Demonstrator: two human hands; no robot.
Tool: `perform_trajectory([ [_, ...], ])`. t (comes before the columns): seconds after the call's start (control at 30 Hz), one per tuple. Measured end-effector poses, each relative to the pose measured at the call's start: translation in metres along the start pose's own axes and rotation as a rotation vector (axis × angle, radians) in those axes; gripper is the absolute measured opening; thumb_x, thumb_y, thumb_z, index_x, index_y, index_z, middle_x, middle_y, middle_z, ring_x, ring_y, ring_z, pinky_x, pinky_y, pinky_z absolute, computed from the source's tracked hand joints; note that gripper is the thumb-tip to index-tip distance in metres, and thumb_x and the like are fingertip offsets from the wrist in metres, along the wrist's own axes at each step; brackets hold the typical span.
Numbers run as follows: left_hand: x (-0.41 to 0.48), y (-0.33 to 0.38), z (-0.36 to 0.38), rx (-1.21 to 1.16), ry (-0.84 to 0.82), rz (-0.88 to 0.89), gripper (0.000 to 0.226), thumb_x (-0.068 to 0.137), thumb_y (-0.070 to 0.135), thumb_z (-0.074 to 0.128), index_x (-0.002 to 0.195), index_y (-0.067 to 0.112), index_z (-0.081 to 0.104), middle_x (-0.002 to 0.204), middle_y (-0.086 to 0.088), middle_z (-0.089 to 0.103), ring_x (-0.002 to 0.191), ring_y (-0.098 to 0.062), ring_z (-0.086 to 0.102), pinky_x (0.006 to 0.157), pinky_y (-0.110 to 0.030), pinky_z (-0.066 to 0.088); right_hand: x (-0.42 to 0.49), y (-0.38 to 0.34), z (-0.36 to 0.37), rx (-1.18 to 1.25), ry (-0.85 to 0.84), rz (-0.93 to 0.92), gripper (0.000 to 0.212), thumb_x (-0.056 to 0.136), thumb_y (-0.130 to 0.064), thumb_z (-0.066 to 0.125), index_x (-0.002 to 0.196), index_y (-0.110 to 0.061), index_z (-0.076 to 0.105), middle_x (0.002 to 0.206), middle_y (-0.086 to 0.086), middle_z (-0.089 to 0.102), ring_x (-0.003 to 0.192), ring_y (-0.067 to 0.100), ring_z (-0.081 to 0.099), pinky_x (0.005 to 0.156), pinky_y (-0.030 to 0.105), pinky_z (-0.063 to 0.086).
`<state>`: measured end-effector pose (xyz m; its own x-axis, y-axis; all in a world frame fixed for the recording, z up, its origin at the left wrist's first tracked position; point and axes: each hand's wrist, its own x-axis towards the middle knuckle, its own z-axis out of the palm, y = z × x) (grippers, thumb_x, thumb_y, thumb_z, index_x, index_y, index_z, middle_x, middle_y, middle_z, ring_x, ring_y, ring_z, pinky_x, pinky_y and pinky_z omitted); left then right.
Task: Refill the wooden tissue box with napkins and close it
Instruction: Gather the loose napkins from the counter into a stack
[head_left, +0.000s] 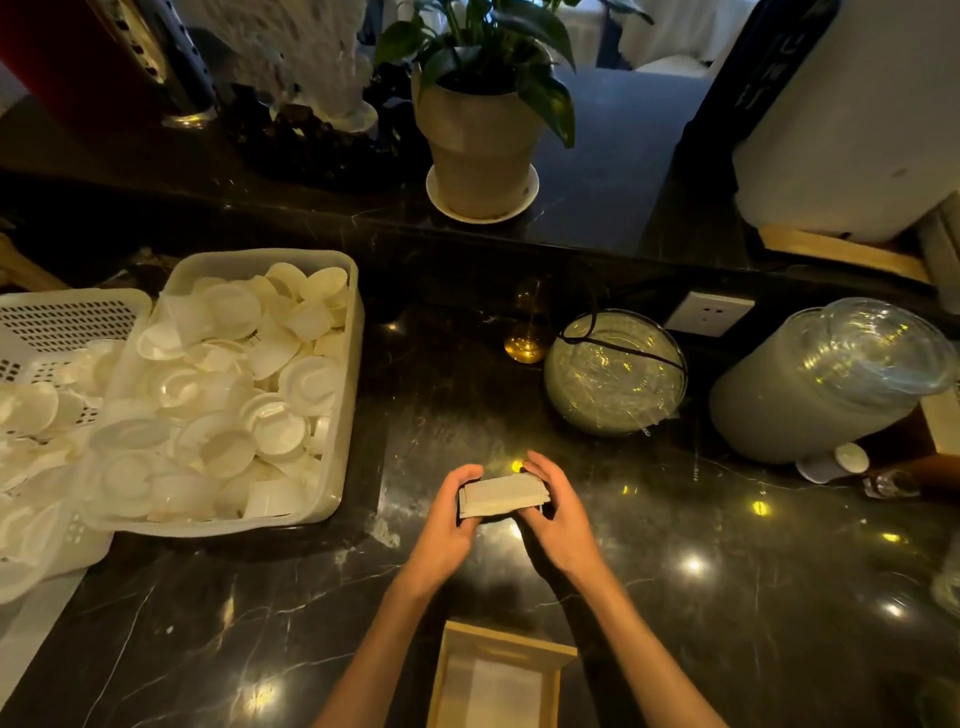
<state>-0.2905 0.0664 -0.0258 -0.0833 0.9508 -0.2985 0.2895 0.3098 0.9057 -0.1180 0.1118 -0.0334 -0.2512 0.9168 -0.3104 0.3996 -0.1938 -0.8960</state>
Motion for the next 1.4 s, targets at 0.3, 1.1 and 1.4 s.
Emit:
perform_trajectory([
  [0.3, 0.01, 0.053, -0.016, 0.009, 0.038, 0.046, 0.021, 0.096, 0.004, 0.054, 0.109, 0.019, 0.06, 0.104, -0.001, 0.063, 0.096, -0.014, 0.061, 0.077, -0.015, 0.049, -0.003, -0.048, -0.013, 0.108, 0.088, -0.018, 0.057, 0.09, -0.005, 0.063, 0.138, -0.033, 0.048, 0.121, 0.0, 0.06, 0.101, 0.01, 0.062, 0.087, 0.03, 0.056],
  [1.1, -0.254, 0.084, 0.151, -0.025, -0.196, 0.171, 0.021, 0.088, 0.001, 0.063, 0.093, 0.022, 0.061, 0.091, 0.004, 0.063, 0.089, -0.011, 0.061, 0.081, -0.028, 0.05, -0.341, 0.034, -0.104, 0.236, 0.312, 0.06, 0.061, 0.086, 0.001, 0.066, 0.127, -0.043, 0.055, 0.122, 0.0, 0.062, 0.108, 0.015, 0.063, 0.091, 0.037, 0.057],
  [1.4, -0.285, -0.001, 0.188, 0.054, -0.244, 0.1, 0.035, 0.093, 0.004, 0.06, 0.121, 0.026, 0.054, 0.12, 0.008, 0.06, 0.115, 0.0, 0.056, 0.103, -0.025, 0.047, -0.366, 0.111, -0.075, 0.191, 0.263, 0.126, 0.068, 0.086, 0.01, 0.062, 0.131, -0.039, 0.046, 0.121, -0.004, 0.064, 0.117, 0.003, 0.058, 0.094, 0.01, 0.043],
])
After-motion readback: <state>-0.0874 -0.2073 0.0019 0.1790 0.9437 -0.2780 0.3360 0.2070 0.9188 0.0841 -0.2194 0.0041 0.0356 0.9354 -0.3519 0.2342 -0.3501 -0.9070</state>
